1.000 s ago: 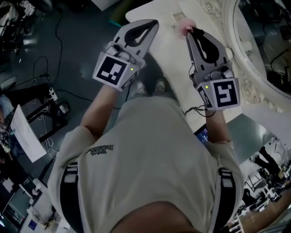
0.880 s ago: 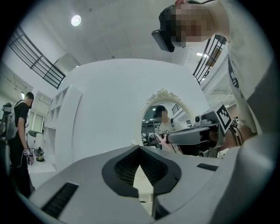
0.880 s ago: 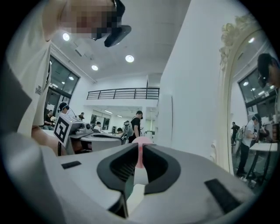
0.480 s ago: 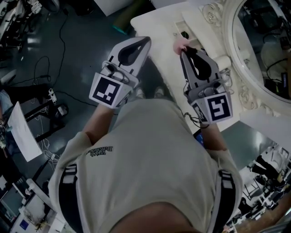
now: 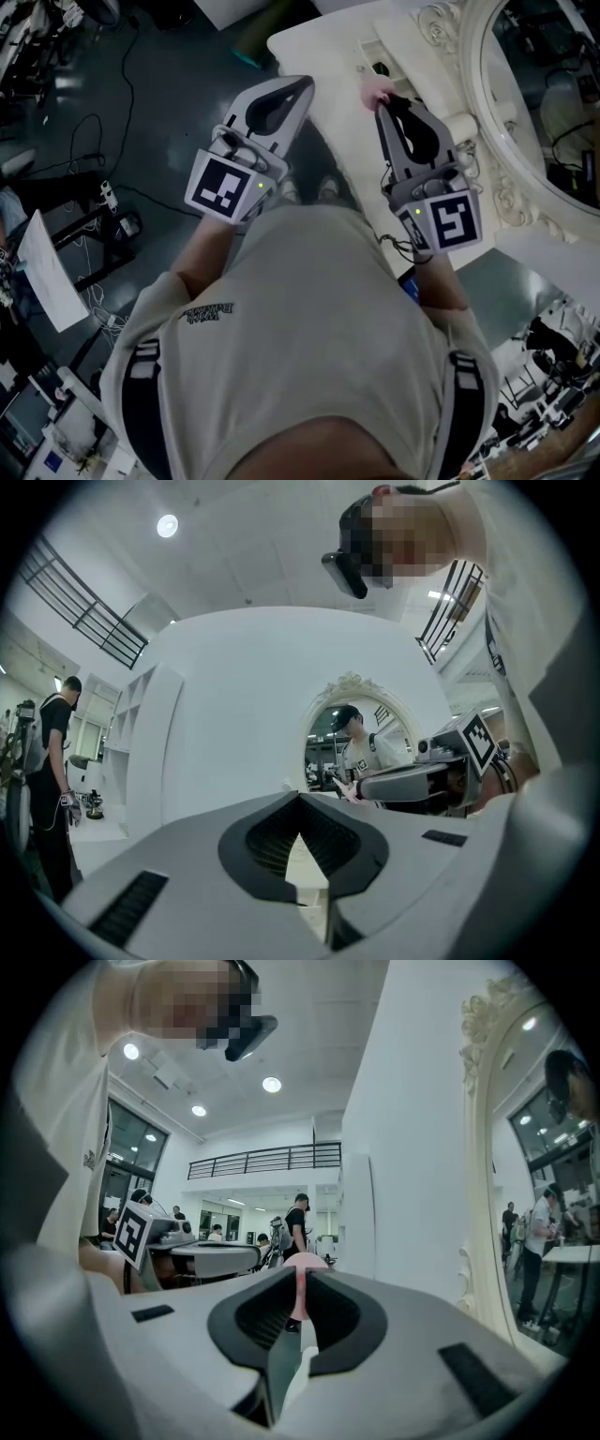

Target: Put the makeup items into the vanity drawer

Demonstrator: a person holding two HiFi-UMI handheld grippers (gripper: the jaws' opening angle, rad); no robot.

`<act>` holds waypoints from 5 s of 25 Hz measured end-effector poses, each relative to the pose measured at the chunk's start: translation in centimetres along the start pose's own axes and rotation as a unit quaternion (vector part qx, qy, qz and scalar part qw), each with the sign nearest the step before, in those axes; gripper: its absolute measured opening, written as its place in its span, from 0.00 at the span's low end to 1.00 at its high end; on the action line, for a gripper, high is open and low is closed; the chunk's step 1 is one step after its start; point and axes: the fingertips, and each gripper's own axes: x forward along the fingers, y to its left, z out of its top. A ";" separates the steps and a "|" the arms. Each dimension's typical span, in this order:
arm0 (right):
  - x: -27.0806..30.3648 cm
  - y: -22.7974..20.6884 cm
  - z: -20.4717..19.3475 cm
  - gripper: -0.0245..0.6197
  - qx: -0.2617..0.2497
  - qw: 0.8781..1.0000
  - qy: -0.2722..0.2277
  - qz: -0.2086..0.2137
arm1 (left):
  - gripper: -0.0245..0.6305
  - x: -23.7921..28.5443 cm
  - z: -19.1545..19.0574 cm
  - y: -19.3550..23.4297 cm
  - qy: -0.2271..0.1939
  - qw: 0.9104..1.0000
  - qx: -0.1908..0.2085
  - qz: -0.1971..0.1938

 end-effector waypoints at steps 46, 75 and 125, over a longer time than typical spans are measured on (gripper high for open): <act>14.2 -21.9 -33.4 0.11 0.131 0.934 0.303 -0.133 | 0.05 21.3 -35.3 5.8 0.251 0.960 -0.097 -0.073; 13.9 -21.3 -32.0 0.16 0.131 0.940 0.293 -0.115 | 0.06 20.3 -32.7 6.8 0.238 0.964 -0.101 -0.058; 2.0 1.8 -1.9 0.05 0.018 1.000 0.017 0.015 | 0.06 -0.2 -1.7 0.3 0.003 0.999 -0.032 -0.012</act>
